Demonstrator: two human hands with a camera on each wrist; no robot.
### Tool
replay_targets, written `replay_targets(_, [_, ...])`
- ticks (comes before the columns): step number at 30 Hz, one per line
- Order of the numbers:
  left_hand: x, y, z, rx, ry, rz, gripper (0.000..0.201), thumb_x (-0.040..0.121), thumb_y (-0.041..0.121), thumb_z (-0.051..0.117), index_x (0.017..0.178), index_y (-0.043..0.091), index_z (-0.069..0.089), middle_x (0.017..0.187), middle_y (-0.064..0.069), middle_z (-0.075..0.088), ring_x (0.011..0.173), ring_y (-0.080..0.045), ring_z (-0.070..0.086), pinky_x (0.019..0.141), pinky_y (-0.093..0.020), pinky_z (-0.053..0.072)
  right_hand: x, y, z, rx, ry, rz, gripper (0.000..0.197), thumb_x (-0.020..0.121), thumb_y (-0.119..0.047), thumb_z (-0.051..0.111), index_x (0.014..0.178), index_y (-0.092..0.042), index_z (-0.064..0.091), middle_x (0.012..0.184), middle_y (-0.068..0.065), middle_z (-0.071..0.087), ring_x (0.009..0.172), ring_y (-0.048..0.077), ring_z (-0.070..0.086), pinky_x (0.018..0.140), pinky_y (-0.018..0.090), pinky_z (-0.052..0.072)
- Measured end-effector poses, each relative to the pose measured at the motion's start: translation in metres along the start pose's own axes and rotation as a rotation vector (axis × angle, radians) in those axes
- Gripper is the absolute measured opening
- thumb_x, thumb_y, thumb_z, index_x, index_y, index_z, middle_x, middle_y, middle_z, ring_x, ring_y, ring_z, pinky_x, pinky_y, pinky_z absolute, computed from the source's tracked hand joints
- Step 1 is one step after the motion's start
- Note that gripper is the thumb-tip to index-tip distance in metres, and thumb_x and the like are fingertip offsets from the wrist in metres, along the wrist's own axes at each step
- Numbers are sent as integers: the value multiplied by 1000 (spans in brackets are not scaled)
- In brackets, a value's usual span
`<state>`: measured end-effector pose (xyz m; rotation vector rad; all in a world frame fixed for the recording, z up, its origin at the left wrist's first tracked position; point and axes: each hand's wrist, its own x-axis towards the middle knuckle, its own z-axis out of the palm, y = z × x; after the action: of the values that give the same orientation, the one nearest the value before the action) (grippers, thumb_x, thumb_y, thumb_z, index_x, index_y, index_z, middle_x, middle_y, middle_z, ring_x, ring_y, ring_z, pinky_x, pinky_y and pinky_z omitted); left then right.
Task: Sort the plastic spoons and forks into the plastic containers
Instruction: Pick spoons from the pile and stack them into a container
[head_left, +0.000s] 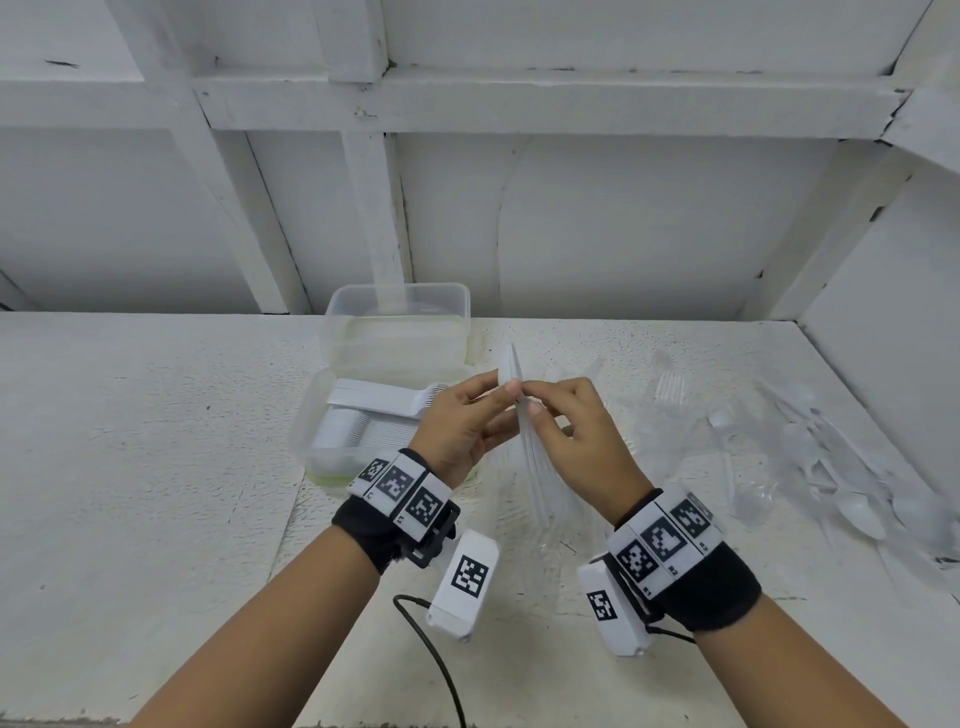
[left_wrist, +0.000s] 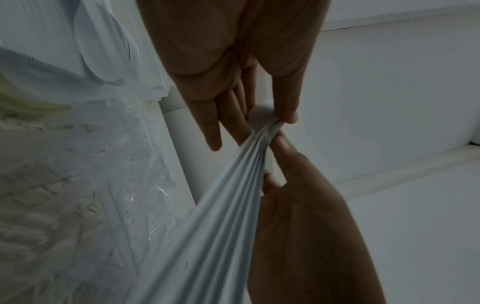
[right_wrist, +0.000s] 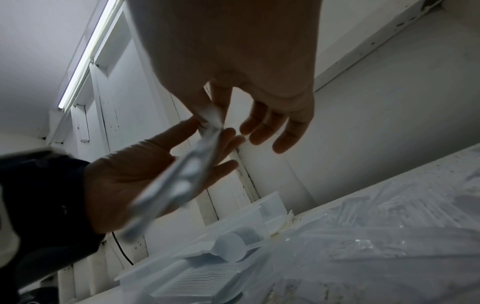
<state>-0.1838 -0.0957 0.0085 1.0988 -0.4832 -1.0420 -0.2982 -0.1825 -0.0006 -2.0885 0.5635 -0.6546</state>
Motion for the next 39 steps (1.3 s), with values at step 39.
replay_targets(39, [2, 78, -106, 1830, -261, -195, 36, 99, 23, 38, 133, 12, 31, 121, -11, 55, 91, -21, 50, 81, -28, 38, 39, 1, 37, -99, -196, 229, 35, 95, -24, 49, 129, -15, 50, 116, 6, 56, 100, 15, 53, 84, 19, 40])
